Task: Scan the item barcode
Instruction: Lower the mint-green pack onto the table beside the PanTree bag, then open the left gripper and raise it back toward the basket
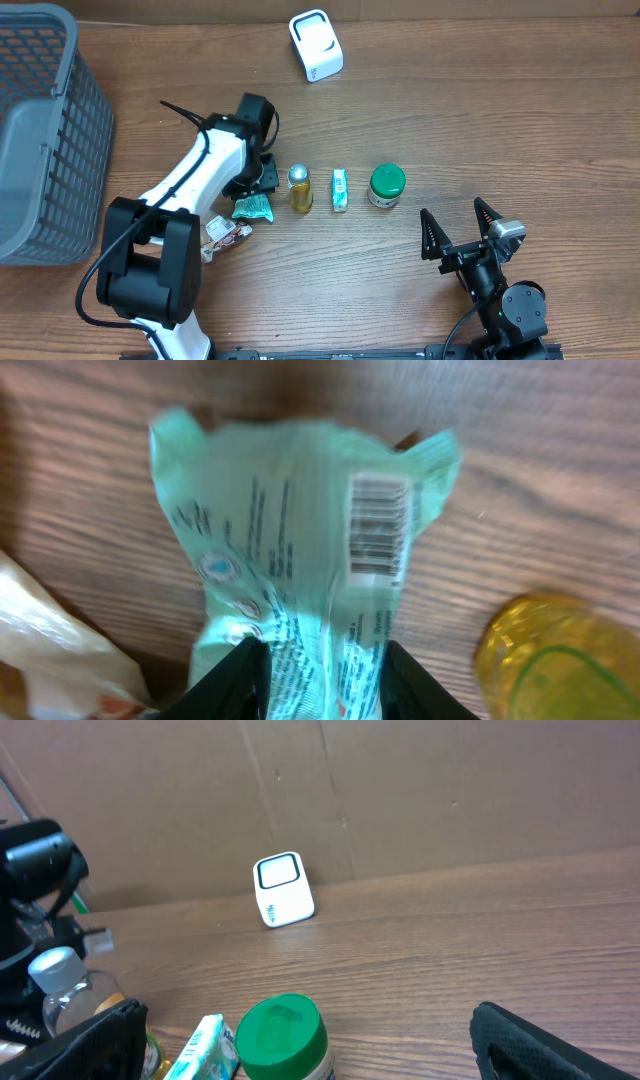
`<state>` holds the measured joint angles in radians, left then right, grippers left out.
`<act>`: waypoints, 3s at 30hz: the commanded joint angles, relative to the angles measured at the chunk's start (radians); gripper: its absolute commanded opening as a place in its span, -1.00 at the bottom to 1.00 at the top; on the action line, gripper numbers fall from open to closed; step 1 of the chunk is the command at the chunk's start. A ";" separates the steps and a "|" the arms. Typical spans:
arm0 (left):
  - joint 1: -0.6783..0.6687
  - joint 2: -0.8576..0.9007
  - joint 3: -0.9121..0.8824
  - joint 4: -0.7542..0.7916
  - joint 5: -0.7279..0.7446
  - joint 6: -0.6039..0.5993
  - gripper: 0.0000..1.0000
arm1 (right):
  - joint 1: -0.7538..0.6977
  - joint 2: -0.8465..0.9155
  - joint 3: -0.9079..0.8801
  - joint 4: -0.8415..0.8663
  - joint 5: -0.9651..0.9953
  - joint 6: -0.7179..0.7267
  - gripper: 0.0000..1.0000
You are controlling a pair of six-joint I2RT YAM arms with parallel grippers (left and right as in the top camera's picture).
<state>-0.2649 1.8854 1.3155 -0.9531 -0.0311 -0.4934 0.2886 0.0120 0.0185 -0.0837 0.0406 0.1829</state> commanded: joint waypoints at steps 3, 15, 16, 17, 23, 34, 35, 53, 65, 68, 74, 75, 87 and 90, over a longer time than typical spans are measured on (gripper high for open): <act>0.068 -0.044 0.281 -0.160 0.054 0.050 -0.06 | -0.004 -0.009 -0.010 0.003 -0.001 0.000 1.00; 0.189 -0.042 0.317 -0.390 -0.031 -0.078 0.35 | -0.004 -0.009 -0.010 0.003 -0.001 0.000 1.00; 0.196 -0.042 0.296 -0.385 -0.050 -0.130 0.36 | -0.004 -0.009 -0.010 0.003 -0.001 0.000 1.00; 0.206 -0.042 0.258 -0.369 -0.073 -0.187 0.38 | -0.004 -0.009 -0.010 0.003 -0.001 0.000 1.00; 0.208 -0.042 0.061 -0.210 -0.121 -0.203 0.36 | -0.004 -0.009 -0.010 0.003 -0.001 0.000 1.00; 0.208 -0.042 -0.024 -0.110 -0.155 -0.236 0.31 | -0.004 -0.009 -0.010 0.003 -0.001 0.000 1.00; 0.208 -0.042 -0.020 -0.108 -0.155 -0.236 0.31 | -0.004 -0.009 -0.010 0.003 -0.001 0.000 1.00; 0.208 -0.053 0.250 -0.402 -0.178 -0.237 0.45 | -0.004 -0.009 -0.010 0.003 -0.001 0.000 1.00; 0.208 -0.053 0.013 -0.165 -0.200 -0.300 0.50 | -0.004 -0.009 -0.010 0.003 -0.001 0.000 1.00; 0.208 -0.053 -0.063 -0.095 -0.193 -0.300 0.42 | -0.004 -0.009 -0.010 0.003 -0.001 0.000 1.00; 0.208 -0.053 -0.107 -0.026 -0.209 -0.275 -0.13 | -0.004 -0.009 -0.010 0.003 -0.001 0.000 1.00; 0.208 -0.053 -0.102 -0.005 -0.212 -0.225 -0.23 | -0.004 -0.009 -0.010 0.003 -0.001 0.000 1.00; 0.205 -0.053 -0.099 0.231 0.051 0.182 -0.57 | -0.004 -0.009 -0.010 0.003 -0.001 0.000 1.00; 0.205 -0.053 -0.087 0.221 0.054 0.183 -0.35 | -0.004 -0.009 -0.010 0.003 -0.001 0.000 1.00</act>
<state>-0.0574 1.8477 1.2106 -0.7242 -0.0525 -0.3874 0.2886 0.0120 0.0185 -0.0841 0.0406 0.1825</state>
